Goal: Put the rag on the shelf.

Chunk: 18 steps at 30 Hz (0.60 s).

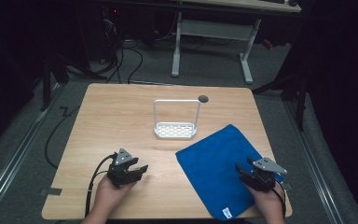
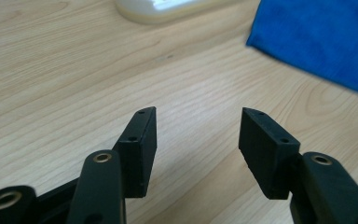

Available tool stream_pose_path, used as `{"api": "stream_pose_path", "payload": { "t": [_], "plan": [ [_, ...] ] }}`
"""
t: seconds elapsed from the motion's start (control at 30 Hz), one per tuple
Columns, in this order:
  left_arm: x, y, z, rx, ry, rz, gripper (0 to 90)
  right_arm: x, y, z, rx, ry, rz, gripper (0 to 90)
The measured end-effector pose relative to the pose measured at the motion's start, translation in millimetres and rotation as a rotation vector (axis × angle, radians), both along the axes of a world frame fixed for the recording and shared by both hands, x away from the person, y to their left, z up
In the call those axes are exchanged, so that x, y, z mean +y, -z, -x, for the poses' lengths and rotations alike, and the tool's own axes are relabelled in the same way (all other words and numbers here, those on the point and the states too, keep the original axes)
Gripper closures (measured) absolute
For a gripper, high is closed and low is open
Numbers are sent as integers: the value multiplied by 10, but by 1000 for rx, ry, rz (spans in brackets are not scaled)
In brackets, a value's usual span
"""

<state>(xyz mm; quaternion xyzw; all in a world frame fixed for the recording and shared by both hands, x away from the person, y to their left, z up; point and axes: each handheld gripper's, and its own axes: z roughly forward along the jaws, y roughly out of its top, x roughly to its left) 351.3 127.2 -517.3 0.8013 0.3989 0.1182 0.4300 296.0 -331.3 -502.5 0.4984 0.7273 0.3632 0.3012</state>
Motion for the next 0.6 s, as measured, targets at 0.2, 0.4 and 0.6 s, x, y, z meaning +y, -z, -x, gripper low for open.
{"api": "stream_pose_path", "payload": {
  "t": [0.2,0.4,0.6],
  "plan": [
    [-63,32,-16,-3,18,-23,470,12,6,-3,1,-12,-11,434],
    [-140,31,9,-17,28,-30,468,-31,0,-8,-2,-1,-17,433],
    [-317,6,49,-26,75,-18,505,-57,2,-2,3,1,-23,435]
  ]
}}
